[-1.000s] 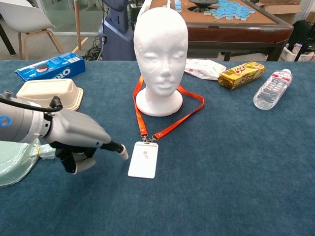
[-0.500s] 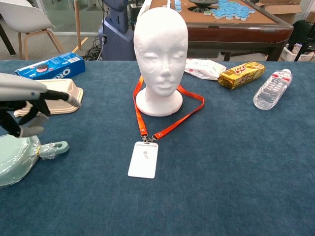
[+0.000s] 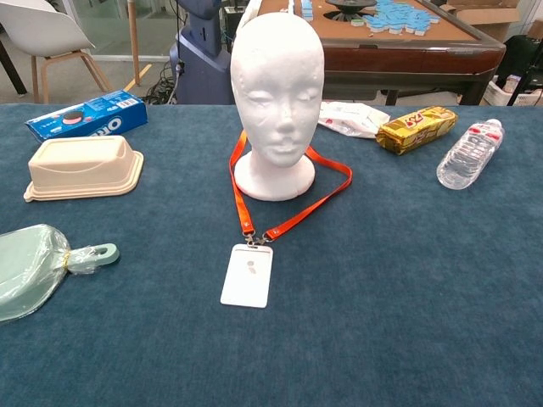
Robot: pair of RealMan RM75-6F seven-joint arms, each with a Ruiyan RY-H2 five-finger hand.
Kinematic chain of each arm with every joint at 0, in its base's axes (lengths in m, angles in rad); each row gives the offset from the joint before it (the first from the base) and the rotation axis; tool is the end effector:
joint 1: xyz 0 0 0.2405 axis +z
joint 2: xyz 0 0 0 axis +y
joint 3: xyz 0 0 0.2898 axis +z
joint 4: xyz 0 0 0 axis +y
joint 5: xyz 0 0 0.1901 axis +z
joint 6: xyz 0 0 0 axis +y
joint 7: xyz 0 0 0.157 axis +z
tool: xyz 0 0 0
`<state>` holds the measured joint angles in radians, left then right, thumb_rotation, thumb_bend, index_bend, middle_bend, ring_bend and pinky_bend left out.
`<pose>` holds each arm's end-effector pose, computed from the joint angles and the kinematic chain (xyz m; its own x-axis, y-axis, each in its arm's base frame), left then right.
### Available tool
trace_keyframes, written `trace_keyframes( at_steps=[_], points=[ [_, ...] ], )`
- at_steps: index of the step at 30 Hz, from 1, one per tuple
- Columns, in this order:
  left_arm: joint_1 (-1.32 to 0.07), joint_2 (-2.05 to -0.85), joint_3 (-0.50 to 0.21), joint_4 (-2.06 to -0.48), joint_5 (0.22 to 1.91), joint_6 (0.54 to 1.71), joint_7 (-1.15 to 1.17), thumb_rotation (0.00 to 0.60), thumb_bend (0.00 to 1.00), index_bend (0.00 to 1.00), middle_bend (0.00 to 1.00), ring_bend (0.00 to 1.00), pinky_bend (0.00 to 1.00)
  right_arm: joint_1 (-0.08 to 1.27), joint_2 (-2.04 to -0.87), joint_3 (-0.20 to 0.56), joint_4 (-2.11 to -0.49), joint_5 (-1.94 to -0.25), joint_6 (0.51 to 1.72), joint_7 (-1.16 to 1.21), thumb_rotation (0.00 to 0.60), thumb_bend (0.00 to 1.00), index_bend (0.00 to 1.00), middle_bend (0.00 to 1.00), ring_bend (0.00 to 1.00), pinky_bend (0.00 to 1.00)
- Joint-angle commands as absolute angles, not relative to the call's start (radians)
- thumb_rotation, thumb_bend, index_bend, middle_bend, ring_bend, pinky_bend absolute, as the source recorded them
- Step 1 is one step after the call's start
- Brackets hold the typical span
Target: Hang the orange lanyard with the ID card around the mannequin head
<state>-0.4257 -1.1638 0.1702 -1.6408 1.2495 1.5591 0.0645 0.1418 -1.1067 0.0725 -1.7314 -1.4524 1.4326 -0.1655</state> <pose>-0.3039 0.2627 0.1699 0.4255 0.0270 0.9046 0.9035 -0.0691 -0.4229 -0.3074 -0.2150 0.1842 0.4439 -0.0199 0.8959 -0.8959 -0.0329 0.4431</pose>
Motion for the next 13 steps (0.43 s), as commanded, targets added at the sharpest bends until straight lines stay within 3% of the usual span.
trace_keyframes(
  at_steps=[1,6,10,13],
  points=[
    [-0.371,-1.189,0.145,-1.619,1.270,1.590,0.054,0.394,0.27,0.13,0.35,0.37,0.55,0.138,-1.104,0.070,-1.732,-1.451,1.433,-0.163,0.600,0.22,0.12,0.29,0.22,0.31],
    [-0.318,-1.208,0.129,-1.605,1.304,1.620,0.058,0.399,0.27,0.13,0.33,0.36,0.52,0.131,-1.094,0.068,-1.738,-1.447,1.434,-0.158,0.600,0.22,0.12,0.29,0.22,0.31],
    [-0.283,-1.233,0.107,-1.592,1.323,1.637,0.078,0.492,0.27,0.13,0.33,0.36,0.51,0.129,-1.092,0.069,-1.738,-1.443,1.431,-0.153,0.600,0.22,0.12,0.29,0.22,0.31],
    [-0.270,-1.236,0.093,-1.594,1.330,1.628,0.088,0.505,0.27,0.13,0.33,0.36,0.51,0.131,-1.092,0.068,-1.739,-1.449,1.429,-0.156,0.600,0.22,0.12,0.29,0.22,0.31]
  ],
)
